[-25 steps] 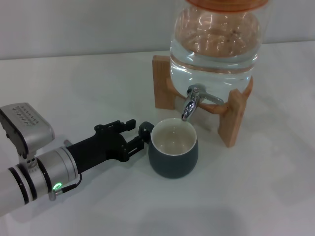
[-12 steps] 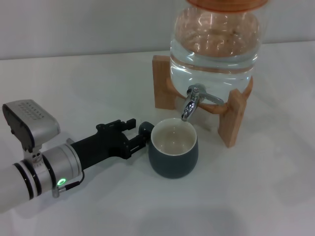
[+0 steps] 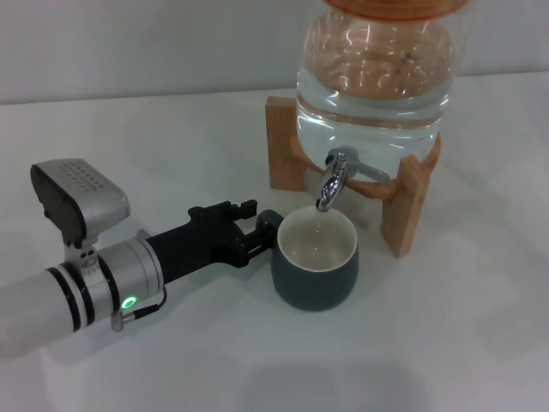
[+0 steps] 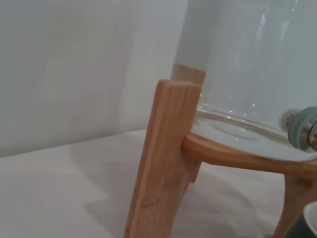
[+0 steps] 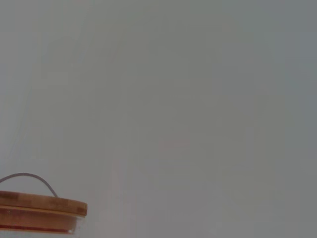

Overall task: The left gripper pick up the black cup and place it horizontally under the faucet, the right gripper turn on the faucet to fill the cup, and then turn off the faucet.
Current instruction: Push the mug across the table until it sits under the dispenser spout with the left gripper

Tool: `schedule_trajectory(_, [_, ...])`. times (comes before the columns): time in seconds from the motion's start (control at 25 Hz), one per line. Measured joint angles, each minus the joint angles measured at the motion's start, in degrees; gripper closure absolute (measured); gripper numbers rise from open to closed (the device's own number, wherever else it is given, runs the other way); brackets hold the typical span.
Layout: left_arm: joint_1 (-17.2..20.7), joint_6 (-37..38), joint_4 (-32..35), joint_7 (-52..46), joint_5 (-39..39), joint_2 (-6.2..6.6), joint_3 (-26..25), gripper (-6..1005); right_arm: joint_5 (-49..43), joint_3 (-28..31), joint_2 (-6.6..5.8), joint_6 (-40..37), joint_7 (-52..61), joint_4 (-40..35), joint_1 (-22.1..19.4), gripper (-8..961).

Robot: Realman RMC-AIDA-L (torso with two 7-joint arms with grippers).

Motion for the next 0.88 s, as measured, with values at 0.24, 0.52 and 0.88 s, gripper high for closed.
schedule_trajectory(0.24, [-1.04,1.03,-0.14,-0.25,-0.58,-0.15,-0.23,479,0.00,-0.13,0.00,0.30,-0.02,0.05,-0.22,143])
schedule_trajectory(0.52, [-1.88,3.91,0.05,-1.22,-1.33,-0.10,-0.26,480,0.00,-0.33,0.00,0.49,-0.02,0.30,-0.40,143])
schedule_trajectory(0.88, [-2.03,3.56,0.13,-1.52,-0.72,0.04,-0.02,479,0.00,-0.47,0.01,1.24,-0.02,0.44,-0.78,144])
